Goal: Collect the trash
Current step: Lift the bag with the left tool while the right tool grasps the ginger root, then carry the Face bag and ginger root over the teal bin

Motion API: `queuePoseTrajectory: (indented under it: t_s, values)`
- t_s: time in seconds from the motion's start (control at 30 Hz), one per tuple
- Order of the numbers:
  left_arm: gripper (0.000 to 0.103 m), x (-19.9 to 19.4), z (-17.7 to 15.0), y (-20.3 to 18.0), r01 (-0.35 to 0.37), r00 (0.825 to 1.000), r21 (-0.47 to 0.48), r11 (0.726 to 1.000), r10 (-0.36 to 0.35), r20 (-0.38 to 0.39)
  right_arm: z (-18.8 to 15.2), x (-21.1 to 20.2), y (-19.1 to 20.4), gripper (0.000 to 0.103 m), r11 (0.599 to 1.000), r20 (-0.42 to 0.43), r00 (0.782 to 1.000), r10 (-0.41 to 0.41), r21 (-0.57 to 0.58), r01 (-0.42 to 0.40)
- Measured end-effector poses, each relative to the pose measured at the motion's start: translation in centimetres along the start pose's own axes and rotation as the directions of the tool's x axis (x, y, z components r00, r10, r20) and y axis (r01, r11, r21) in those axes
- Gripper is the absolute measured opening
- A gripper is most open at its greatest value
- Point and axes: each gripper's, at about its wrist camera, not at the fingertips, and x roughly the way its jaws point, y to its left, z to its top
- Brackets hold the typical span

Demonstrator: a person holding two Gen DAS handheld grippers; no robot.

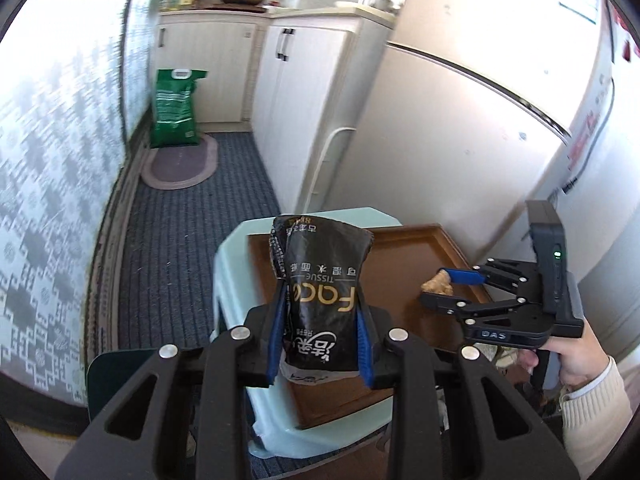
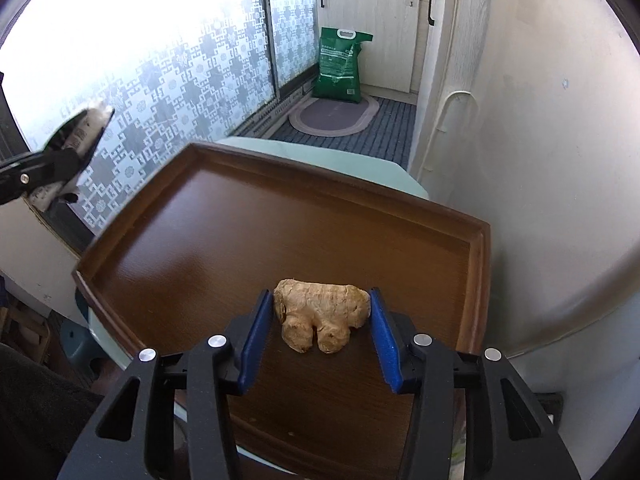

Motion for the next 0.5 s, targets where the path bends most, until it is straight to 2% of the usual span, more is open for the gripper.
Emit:
queuePoseTrajectory:
  t_s: [0.27,0.5]
  values:
    - [0.032,-2.6,-1.4,3.4,-0.132,0.991,-0.069,0.989,0.134,0.022,2.0,-2.1,5.2,0.048,0.995,0.061,0.994,0.088,-0.059,-0.084]
    - [0.033,-4.8,-3.8,6.5,-0.254,0.965,-0.15,0.955,0.26,0.021,3.4,-3.8,10.1,0.048,0.98,0.101,0.98,0.169,-0.123,-0.156]
